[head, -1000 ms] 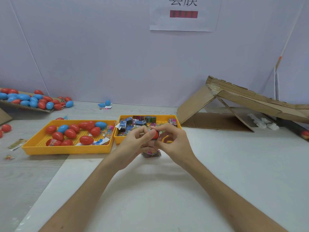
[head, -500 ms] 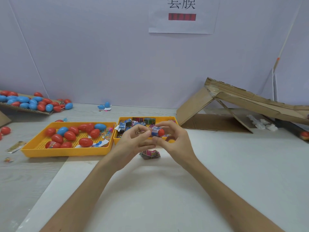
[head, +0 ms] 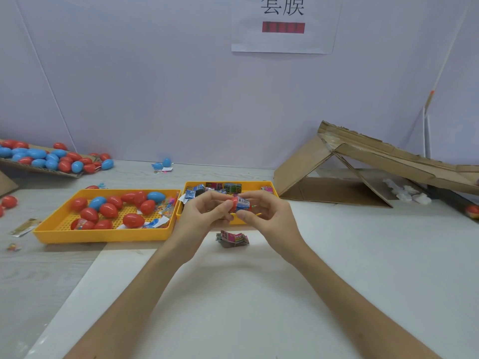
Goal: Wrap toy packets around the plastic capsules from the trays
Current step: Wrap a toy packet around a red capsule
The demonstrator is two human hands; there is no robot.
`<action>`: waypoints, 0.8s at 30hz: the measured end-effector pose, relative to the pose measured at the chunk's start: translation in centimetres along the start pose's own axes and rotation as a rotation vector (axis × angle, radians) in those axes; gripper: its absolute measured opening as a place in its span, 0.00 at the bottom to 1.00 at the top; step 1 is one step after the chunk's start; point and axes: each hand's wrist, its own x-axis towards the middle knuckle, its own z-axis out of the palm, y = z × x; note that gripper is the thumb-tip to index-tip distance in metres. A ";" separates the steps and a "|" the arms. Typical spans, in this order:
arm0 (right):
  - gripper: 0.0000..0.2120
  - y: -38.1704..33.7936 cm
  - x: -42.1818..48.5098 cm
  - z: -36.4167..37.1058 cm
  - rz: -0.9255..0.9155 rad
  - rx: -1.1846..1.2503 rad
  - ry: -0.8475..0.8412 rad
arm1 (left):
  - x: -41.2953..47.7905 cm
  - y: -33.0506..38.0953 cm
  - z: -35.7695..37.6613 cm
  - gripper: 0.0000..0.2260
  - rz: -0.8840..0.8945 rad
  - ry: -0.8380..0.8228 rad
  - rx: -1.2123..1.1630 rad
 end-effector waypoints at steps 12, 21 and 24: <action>0.02 0.3 0.7 -1.1 0.216 0.266 0.165 | -0.1 -1.3 -0.8 0.02 0.352 -0.112 0.986; 0.15 -0.6 1.6 -1.2 0.522 0.450 0.002 | 0.4 -1.9 -1.0 0.07 0.246 -0.242 1.191; 0.16 -2.0 3.5 -1.8 0.594 0.458 -0.034 | 0.3 -1.9 -0.9 0.08 0.237 -0.234 1.212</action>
